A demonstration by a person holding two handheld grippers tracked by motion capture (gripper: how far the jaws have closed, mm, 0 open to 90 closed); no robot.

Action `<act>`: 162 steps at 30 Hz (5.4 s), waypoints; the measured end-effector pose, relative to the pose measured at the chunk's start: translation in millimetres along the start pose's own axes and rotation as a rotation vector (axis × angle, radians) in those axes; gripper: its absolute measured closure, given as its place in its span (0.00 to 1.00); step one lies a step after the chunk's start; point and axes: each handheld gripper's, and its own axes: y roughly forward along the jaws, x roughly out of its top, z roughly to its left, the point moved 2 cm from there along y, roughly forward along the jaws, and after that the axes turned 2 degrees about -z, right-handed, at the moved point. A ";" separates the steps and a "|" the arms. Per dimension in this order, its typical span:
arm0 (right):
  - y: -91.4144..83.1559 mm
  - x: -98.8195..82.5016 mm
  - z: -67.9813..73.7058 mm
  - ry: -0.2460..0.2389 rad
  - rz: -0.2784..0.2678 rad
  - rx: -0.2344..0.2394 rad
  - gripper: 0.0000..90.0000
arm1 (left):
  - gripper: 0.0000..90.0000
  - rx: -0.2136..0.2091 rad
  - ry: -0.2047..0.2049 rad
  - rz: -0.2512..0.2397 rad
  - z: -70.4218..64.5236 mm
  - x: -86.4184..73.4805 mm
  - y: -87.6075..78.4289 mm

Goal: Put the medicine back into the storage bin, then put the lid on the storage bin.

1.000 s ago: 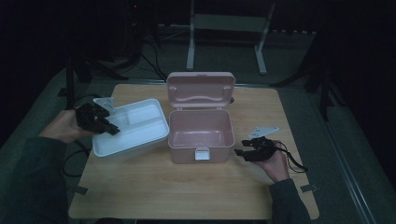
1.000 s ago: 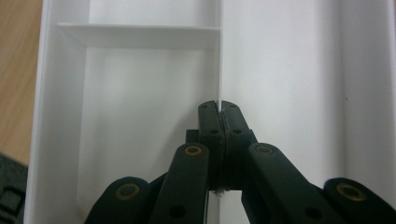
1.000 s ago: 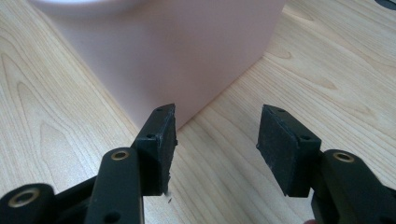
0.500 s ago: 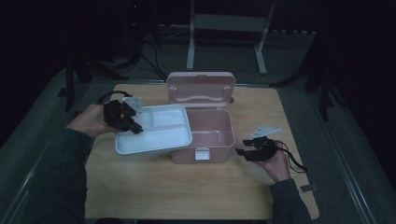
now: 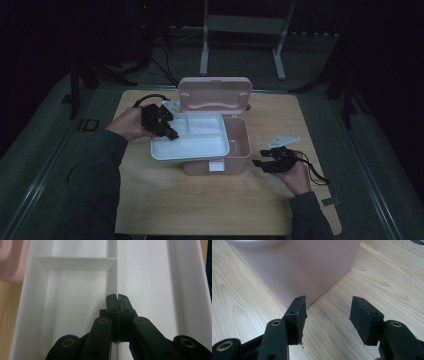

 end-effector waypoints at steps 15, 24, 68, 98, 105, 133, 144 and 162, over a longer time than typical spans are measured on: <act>-1.1 -1.4 -1.6 0.007 -0.002 0.001 0.52 | 0.99 -0.045 0.011 0.014 19.2 33.8 34.8; 0.6 -1.7 -0.9 0.006 0.000 0.004 0.51 | 0.99 -0.067 0.005 0.034 23.7 42.7 44.9; 4.7 -1.3 1.9 -0.001 0.006 0.013 0.52 | 0.83 -0.104 0.019 0.040 25.7 62.7 76.1; 8.3 6.7 2.7 -0.009 -0.009 -0.003 0.54 | 0.67 0.093 -0.063 -0.140 26.1 -0.9 -25.0; 7.7 6.6 3.1 -0.011 -0.007 -0.001 0.54 | 0.62 0.128 -0.137 -0.247 37.7 -23.9 -46.1; 9.0 4.6 4.0 -0.013 0.000 0.011 0.54 | 0.64 0.455 -0.489 -0.442 96.1 -30.4 -45.6; 11.4 5.5 7.5 -0.025 0.001 0.029 0.53 | 0.62 0.422 -0.492 -0.475 106.5 -2.2 -31.7; 12.2 4.6 7.9 -0.021 0.003 0.026 0.53 | 0.64 0.375 -0.441 -0.497 76.9 -6.4 -29.6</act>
